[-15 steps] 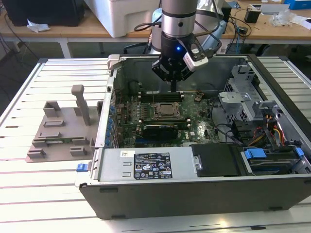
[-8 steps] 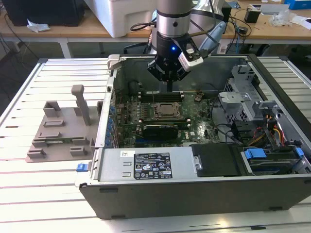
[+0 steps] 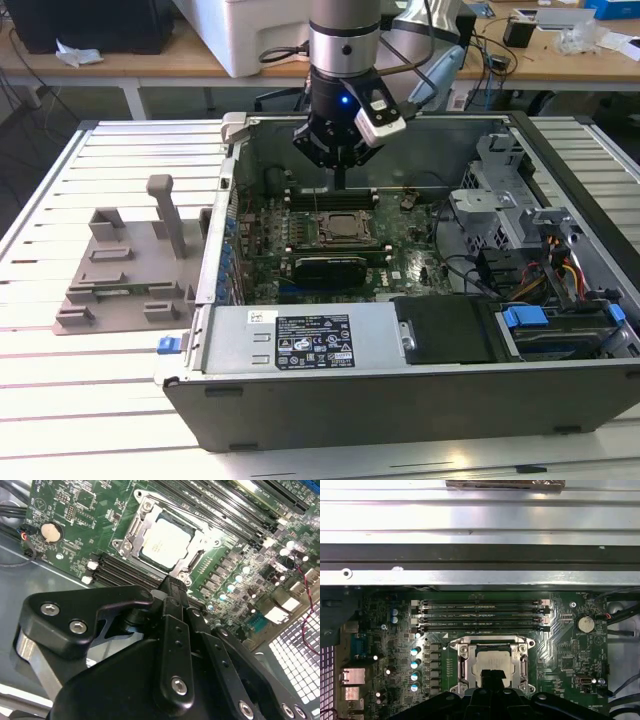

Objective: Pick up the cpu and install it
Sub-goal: 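Install the first cpu locking lever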

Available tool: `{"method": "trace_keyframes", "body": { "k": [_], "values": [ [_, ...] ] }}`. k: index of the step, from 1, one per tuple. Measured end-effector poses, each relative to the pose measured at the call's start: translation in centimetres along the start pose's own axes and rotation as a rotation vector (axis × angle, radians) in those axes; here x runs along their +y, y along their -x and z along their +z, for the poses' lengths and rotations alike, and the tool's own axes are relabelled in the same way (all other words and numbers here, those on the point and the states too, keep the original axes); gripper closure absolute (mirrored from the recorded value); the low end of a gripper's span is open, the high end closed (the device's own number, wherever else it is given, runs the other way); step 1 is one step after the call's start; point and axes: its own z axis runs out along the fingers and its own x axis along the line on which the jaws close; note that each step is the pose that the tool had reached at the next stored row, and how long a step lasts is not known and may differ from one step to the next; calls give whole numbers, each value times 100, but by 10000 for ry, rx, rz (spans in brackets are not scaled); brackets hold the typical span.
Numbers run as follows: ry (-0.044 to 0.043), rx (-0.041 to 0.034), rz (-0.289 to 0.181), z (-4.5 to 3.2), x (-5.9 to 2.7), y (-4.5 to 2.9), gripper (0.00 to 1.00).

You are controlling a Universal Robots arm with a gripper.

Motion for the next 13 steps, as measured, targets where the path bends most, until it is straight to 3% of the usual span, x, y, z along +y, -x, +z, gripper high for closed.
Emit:
{"method": "trace_keyframes", "body": {
  "k": [3,13],
  "values": [
    [-1,0,0,-2,-1,-63,89],
    [0,0,0,-5,-2,-148,89]
  ]
}}
